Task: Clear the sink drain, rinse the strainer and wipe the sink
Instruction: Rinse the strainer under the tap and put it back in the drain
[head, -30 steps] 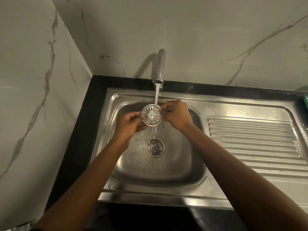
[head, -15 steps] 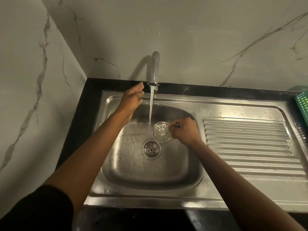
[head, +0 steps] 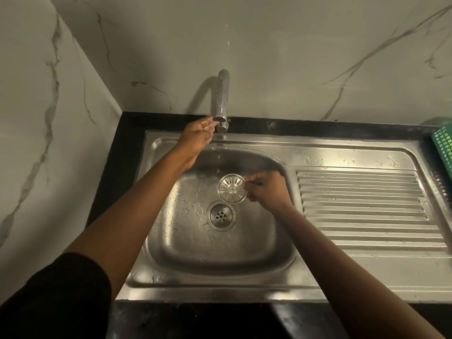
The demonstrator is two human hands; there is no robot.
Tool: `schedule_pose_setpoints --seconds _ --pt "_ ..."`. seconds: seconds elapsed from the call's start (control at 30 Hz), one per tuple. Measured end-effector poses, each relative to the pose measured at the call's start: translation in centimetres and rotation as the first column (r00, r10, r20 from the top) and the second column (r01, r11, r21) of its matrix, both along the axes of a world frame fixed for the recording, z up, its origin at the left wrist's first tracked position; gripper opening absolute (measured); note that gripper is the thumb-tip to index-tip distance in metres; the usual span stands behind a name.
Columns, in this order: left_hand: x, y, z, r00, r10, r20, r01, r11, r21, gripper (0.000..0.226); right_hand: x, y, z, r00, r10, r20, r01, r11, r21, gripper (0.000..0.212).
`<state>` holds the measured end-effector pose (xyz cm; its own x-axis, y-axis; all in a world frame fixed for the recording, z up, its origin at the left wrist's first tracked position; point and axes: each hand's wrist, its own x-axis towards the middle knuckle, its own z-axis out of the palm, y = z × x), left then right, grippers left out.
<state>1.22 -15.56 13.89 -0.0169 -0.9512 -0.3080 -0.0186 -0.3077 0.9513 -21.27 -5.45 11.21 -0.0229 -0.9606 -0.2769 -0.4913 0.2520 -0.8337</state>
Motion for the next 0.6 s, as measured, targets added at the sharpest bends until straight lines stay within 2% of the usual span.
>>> schedule_pose_setpoints --seconds 0.13,0.27,0.43,0.6 --pt "0.6 3.0 -1.7 0.991 0.110 0.077 -0.113 0.993 0.034 0.033 0.5 0.0 -1.4 1.000 -0.014 -0.010 0.014 0.998 0.062 0.023" --pt "0.8 7.3 -6.2 0.991 0.042 0.124 -0.071 0.967 0.245 0.016 1.1 0.2 -3.7 0.999 -0.012 -0.031 0.017 0.987 0.160 0.007" --pt "0.5 11.5 -11.6 0.985 -0.047 0.167 -0.029 0.903 0.429 0.013 2.0 0.5 -7.2 0.994 -0.100 -0.037 0.106 0.952 0.286 0.013" --pt "0.1 13.1 -15.6 0.964 0.017 0.265 -0.137 0.886 0.442 0.014 3.2 1.4 -11.2 0.988 -0.147 -0.052 0.156 0.922 0.355 0.022"
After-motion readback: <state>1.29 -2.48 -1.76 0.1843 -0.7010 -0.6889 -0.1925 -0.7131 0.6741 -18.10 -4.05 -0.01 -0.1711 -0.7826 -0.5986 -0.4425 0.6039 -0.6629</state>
